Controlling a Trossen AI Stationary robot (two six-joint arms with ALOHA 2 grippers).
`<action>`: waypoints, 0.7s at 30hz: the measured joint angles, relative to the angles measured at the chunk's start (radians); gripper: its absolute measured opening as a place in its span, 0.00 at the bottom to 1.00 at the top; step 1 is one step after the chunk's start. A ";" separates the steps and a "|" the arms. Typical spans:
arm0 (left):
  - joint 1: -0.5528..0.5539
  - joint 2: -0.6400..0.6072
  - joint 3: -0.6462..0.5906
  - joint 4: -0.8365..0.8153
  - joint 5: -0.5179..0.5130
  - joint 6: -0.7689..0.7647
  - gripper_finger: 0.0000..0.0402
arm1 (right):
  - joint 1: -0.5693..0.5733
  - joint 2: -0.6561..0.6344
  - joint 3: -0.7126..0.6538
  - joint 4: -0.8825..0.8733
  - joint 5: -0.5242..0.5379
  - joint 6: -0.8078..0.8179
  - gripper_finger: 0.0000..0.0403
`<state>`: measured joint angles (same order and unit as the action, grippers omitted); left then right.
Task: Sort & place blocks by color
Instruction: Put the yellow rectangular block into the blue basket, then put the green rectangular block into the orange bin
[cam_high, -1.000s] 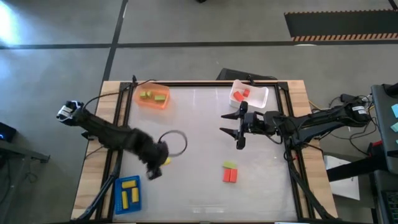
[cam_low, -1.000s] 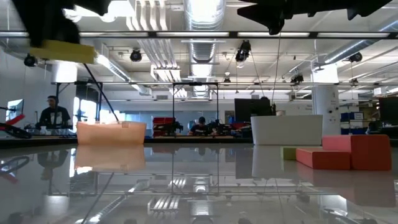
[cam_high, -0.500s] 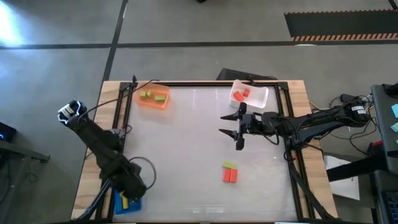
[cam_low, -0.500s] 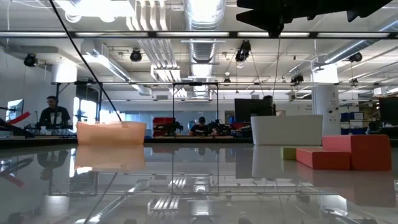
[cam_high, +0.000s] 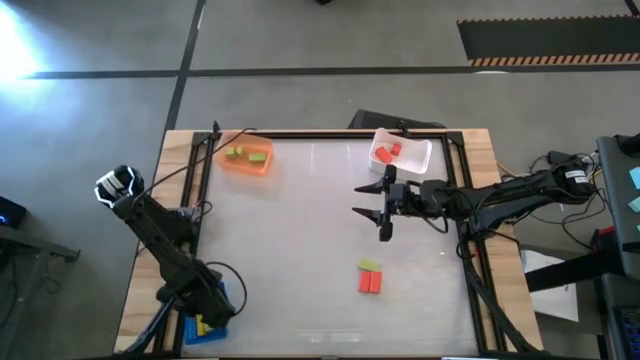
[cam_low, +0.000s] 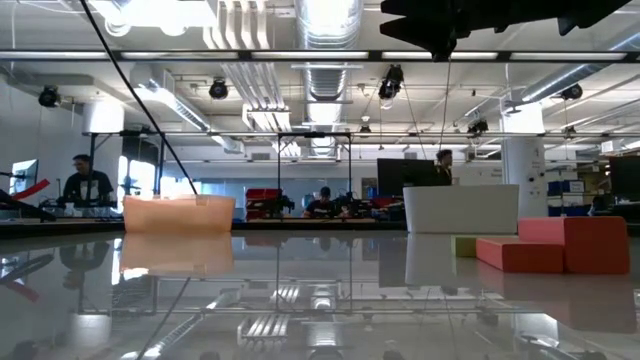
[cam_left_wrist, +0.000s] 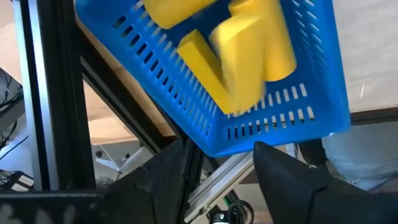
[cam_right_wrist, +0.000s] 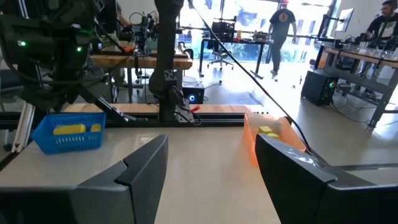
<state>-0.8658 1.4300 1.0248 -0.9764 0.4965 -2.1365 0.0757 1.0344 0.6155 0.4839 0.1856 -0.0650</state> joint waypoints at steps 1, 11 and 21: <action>0.000 0.000 0.000 0.000 0.000 0.002 0.46 | 0.000 0.000 0.000 0.000 0.000 0.000 0.58; 0.050 -0.003 0.018 0.003 -0.049 0.199 0.48 | 0.000 0.000 0.000 -0.012 0.000 0.033 0.58; 0.285 -0.020 0.031 0.155 -0.379 1.029 0.49 | 0.002 0.000 0.000 -0.160 -0.002 0.203 0.58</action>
<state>-0.5807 1.4098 1.0557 -0.8213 0.1171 -1.1079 0.0776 1.0340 0.6153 0.3243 0.1837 0.1375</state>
